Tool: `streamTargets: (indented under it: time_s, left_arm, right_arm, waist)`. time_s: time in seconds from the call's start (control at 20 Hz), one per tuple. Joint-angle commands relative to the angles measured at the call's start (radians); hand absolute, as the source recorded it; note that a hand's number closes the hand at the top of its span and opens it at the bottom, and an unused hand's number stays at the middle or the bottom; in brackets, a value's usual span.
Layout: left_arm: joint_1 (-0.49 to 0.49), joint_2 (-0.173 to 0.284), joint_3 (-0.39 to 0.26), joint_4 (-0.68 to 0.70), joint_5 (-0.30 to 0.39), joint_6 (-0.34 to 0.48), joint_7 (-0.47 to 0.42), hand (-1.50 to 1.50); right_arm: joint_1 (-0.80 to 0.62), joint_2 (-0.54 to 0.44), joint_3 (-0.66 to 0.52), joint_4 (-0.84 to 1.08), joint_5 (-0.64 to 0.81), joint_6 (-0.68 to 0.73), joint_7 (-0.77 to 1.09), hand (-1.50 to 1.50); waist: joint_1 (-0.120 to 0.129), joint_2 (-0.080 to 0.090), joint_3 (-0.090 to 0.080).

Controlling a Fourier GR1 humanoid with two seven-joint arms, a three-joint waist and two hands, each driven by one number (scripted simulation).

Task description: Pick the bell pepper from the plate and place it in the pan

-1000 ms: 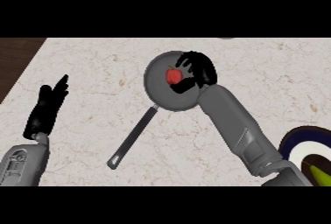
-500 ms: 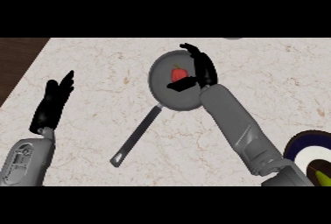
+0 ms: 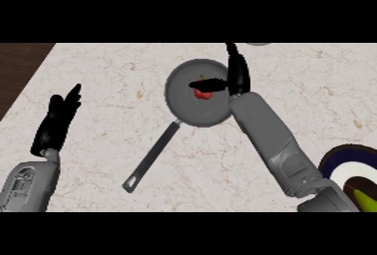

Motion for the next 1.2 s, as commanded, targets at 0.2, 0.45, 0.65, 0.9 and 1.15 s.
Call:
streamTargets:
  time_s: [0.2,0.45,0.65,0.9,1.15]
  left_arm:
    - [0.064,0.002,0.036,-0.034,0.003,0.038,0.007,0.0]
    - [0.101,0.058,0.107,0.018,0.053,-0.01,-0.038,0.0]
    - [0.119,0.04,0.086,-0.029,0.032,0.008,-0.007,0.0]
    - [0.178,0.033,0.093,-0.034,0.03,0.007,-0.045,0.0]
    - [0.168,0.02,0.092,-0.06,0.028,0.01,-0.025,0.0]
  right_arm:
    - [-0.013,-0.03,-0.104,0.044,-0.087,-0.04,-0.082,-1.5]
    - [0.107,-0.13,-0.121,0.007,-0.107,0.117,-0.161,-1.5]
    - [0.142,-0.24,-0.136,-0.028,-0.122,0.25,-0.161,-1.5]
    - [0.265,-0.343,-0.124,-0.132,-0.134,0.418,-0.16,-1.5]
    - [0.324,-0.417,-0.136,-0.21,-0.141,0.494,-0.114,-1.5]
  waist:
    - [-0.087,-0.02,-0.001]
    - [-0.134,-0.034,-0.002]
    - [-0.14,-0.038,-0.002]
    - [-0.154,-0.042,-0.003]
    - [-0.147,-0.039,-0.003]
